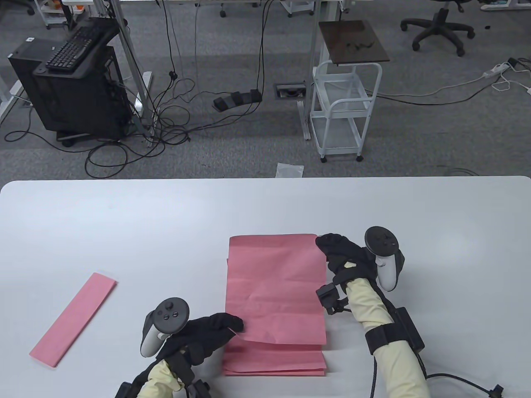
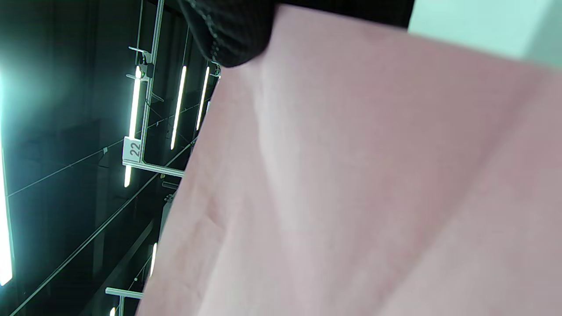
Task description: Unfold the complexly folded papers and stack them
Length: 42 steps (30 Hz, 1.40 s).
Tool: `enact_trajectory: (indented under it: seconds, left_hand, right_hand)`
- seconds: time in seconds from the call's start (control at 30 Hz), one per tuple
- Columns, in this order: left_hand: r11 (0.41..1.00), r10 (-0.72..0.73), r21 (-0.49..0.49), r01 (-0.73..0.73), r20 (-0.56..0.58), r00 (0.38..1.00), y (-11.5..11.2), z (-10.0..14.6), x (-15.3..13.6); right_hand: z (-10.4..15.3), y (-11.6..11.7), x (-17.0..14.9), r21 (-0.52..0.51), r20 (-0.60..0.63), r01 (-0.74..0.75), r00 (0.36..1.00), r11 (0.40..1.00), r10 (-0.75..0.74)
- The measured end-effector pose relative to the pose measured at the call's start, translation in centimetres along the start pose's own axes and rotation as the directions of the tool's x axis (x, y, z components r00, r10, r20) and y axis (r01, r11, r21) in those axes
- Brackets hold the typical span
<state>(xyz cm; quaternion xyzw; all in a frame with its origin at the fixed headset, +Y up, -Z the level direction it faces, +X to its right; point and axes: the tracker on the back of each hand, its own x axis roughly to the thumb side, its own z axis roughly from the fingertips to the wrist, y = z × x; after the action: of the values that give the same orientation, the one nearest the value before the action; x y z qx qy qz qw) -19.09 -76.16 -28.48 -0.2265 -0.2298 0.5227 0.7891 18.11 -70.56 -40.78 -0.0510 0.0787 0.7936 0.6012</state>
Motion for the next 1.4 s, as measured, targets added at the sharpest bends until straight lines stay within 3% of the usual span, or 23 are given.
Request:
enact_trajectory:
  seconds: [0.07, 0.17, 0.33, 0.7, 0.8, 0.9, 1.03, 1.2, 1.4]
  left_hand:
    - [1.000, 0.011, 0.018, -0.011, 0.004, 1.000, -0.1, 0.1, 0.1]
    - [0.979, -0.058, 0.192, 0.063, -0.030, 0.998, -0.2, 0.1, 0.3]
    - [0.990, -0.020, 0.140, 0.030, -0.076, 0.997, -0.4, 0.0, 0.1]
    - [0.922, -0.327, 0.184, 0.340, -0.094, 0.940, -0.8, 0.2, 1.1]
    - [0.885, -0.451, 0.110, 0.453, -0.041, 0.892, -0.6, 0.0, 1.5]
    - [0.901, -0.429, -0.082, 0.425, -0.037, 0.903, -1.0, -0.3, 0.8]
    - [0.914, -0.387, -0.151, 0.375, -0.055, 0.921, -2.1, -0.9, -0.4]
    - [0.846, -0.516, -0.205, 0.493, -0.079, 0.853, -3.1, -1.5, -0.4]
    - [0.746, -0.632, -0.341, 0.572, -0.095, 0.769, -4.8, -2.3, -0.8]
  right_hand:
    - [0.0, 0.0, -0.1, -0.001, -0.007, 0.029, 1.000, 1.000, -0.029]
    - [-0.1, 0.2, -0.3, 0.003, -0.010, 0.039, 0.999, 0.999, -0.039]
    - [-0.1, 0.5, -0.3, 0.002, -0.004, 0.025, 1.000, 1.000, -0.025]
    - [-0.4, 1.2, -1.5, 0.007, -0.024, -0.014, 1.000, 1.000, 0.014]
    - [-0.6, 1.6, -2.2, 0.005, -0.034, -0.051, 0.998, 0.999, 0.051]
    - [-0.8, 2.2, -2.9, 0.013, -0.047, -0.055, 0.997, 0.998, 0.056]
    - [-1.1, 2.9, -3.5, 0.029, -0.043, -0.077, 0.996, 0.997, 0.078]
    - [-1.4, 3.1, -3.9, 0.030, -0.052, -0.108, 0.993, 0.994, 0.110]
    - [-1.6, 3.4, -4.4, 0.049, -0.075, -0.106, 0.991, 0.993, 0.109]
